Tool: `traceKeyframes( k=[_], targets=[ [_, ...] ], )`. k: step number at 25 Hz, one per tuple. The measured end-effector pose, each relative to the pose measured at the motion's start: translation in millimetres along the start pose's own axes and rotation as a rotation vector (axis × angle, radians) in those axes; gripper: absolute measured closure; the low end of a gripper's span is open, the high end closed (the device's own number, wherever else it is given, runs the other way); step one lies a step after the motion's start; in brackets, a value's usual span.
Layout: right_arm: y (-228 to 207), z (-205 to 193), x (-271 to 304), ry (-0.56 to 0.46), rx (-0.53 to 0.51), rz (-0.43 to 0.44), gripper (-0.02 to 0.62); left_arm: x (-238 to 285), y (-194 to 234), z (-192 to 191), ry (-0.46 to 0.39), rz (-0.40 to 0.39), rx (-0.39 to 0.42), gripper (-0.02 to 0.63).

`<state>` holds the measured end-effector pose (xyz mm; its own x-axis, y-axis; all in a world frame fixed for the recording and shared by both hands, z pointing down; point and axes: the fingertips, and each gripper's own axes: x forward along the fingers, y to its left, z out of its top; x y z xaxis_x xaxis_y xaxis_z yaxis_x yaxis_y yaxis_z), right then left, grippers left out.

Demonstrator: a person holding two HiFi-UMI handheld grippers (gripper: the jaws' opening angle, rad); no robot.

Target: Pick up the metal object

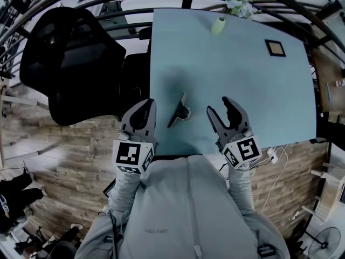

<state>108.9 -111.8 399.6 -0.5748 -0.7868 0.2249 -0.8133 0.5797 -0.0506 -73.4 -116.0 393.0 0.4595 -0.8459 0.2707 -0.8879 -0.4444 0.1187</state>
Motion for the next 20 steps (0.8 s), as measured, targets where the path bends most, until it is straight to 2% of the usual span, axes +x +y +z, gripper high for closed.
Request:
traceKeyframes(
  k=[9,20],
  targets=[
    [7.7,-15.0,12.7,0.047,0.018,0.056,0.320,1.2,-0.7,-3.5,0.013,-0.001,-0.007,0.577],
    [31.3,-79.2,38.9,0.221,-0.029,0.148,0.272,2.1,1.3,-16.3,0.043,-0.011,-0.028,0.577]
  ],
)
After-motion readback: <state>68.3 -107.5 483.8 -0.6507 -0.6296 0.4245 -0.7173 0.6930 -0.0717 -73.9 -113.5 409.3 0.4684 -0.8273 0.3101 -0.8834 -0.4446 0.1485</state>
